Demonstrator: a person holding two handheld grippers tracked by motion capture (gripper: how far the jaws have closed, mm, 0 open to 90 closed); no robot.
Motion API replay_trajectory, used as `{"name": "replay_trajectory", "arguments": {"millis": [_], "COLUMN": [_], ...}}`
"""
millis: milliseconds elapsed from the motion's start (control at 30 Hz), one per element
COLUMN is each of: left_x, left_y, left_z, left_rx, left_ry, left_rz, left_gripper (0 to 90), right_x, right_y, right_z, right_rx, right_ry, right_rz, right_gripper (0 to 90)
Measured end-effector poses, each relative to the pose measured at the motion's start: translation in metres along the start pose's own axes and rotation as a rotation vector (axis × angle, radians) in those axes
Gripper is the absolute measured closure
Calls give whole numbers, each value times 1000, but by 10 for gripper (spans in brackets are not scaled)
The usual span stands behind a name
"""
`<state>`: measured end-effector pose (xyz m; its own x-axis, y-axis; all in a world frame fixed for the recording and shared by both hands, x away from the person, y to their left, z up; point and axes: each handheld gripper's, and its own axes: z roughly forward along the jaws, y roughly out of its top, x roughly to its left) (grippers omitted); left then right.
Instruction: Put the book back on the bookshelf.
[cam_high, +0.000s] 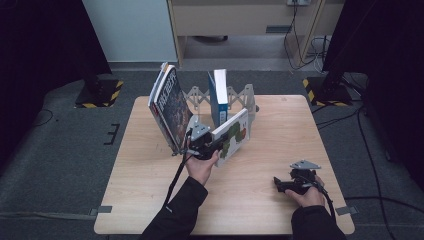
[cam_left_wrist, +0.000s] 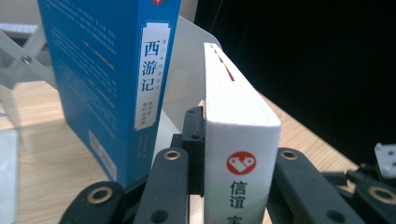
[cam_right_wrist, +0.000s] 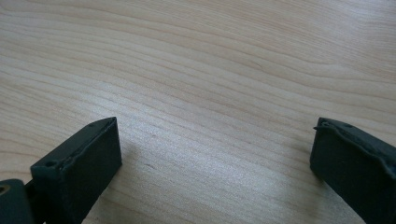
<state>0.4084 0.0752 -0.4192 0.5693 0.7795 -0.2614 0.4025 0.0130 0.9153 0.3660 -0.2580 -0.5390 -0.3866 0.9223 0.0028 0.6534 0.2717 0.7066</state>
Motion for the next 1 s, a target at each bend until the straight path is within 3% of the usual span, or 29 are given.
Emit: {"name": "replay_trajectory", "arguments": {"millis": [267, 467, 1000], "left_x": [1, 0, -7], "left_y": [2, 2, -4], "left_z": [14, 22, 46], "left_rx": [-22, -30, -32], "left_ry": [41, 65, 93], "left_rz": [-7, 17, 32], "left_gripper": [747, 747, 746], "right_x": [0, 0, 0], "right_y": [0, 0, 0], "right_z": [0, 0, 0], "right_rx": [1, -1, 0], "right_ry": [0, -1, 0], "right_rz": [1, 0, 1], "right_gripper": [21, 21, 20]}}
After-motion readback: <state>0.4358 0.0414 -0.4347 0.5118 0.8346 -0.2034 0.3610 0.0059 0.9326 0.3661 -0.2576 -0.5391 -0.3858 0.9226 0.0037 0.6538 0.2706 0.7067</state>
